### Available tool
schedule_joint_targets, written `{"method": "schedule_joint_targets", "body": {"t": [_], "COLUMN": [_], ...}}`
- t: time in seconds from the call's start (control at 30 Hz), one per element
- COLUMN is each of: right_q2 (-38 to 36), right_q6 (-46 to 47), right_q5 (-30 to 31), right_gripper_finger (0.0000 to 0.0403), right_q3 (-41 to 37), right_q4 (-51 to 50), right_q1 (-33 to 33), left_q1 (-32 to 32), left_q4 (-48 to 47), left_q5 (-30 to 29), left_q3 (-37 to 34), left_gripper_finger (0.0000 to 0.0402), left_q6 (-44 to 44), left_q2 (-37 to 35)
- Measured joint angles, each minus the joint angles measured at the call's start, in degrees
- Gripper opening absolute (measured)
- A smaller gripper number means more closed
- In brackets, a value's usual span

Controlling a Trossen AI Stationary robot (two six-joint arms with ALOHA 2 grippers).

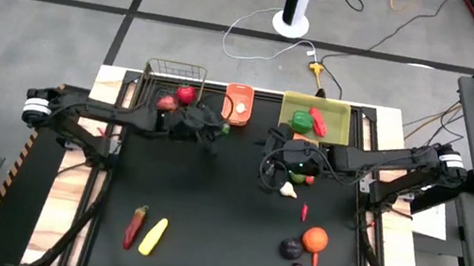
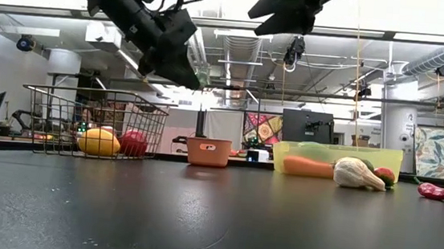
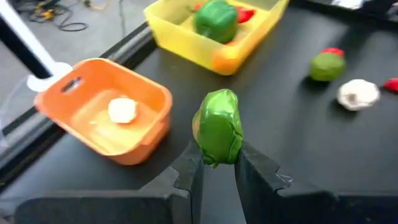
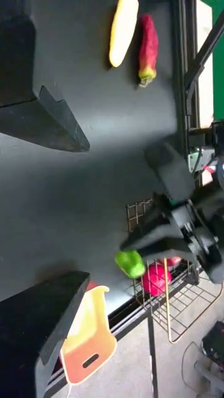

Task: Sort produce into baskets
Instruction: Put the green chili pepper into the orange bin

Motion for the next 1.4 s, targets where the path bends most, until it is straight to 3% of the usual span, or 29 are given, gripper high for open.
{"method": "schedule_joint_targets", "body": {"t": [0.13, 0.4, 1.03, 1.4], "right_q2": [0.0, 0.0, 0.0, 0.0], "right_q6": [0.1, 0.1, 0.1, 1.4], "right_q5": [0.0, 0.0, -0.1, -0.1], "right_gripper_finger": [0.032, 0.032, 0.032, 0.032], "right_q3": [-0.6, -0.8, -0.8, -0.9], "right_q4": [0.1, 0.2, 0.6, -0.8], "right_q1": [-0.1, -0.5, -2.9, -3.0], "left_q1": [4.2, 13.7, 14.6, 16.5], "left_q4": [-0.1, 0.9, 9.2, -8.5], "left_q5": [0.6, 7.6, 9.9, 6.8], "left_q3": [0.6, 1.6, 2.1, 18.5], "left_gripper_finger": [0.006, 0.006, 0.0054, 0.0054], "left_q6": [2.8, 4.8, 5.1, 8.1], "left_q2": [0.0, 0.0, 2.8, 18.6]}}
